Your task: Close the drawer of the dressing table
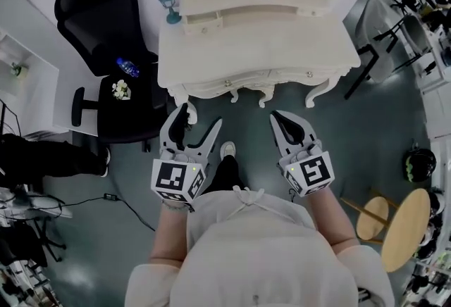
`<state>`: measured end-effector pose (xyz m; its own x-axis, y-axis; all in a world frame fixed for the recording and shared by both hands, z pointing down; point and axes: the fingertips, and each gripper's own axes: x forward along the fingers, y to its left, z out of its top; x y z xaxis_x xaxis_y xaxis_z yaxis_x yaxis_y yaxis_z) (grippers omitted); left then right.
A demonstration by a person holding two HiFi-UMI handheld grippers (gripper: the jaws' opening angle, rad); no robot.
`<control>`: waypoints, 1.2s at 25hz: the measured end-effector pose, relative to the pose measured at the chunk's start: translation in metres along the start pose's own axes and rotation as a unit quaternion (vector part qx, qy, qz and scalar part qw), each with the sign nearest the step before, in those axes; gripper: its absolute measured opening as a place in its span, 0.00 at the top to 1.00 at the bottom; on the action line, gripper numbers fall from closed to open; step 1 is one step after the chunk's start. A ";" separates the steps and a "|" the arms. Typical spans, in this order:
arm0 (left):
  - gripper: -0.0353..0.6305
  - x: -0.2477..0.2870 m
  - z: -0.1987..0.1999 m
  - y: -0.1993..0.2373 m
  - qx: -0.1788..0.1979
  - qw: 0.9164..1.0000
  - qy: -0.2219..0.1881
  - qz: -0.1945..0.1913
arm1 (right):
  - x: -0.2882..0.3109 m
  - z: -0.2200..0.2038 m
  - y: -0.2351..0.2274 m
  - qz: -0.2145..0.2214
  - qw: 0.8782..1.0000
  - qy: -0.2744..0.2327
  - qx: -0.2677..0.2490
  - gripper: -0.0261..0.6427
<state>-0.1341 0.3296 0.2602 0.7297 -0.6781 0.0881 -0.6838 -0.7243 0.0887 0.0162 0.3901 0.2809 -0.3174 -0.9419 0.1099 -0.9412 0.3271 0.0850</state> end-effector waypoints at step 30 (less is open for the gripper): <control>0.42 0.247 -0.028 0.196 -0.021 0.997 0.066 0.039 | 0.313 -0.002 -0.139 0.059 0.998 0.027 0.021 0.95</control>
<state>-0.0879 0.0231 0.3276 0.6698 -0.7074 0.2258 -0.7396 -0.6628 0.1175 0.0477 0.0500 0.3050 -0.4207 -0.8913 0.1692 -0.9021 0.4308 0.0262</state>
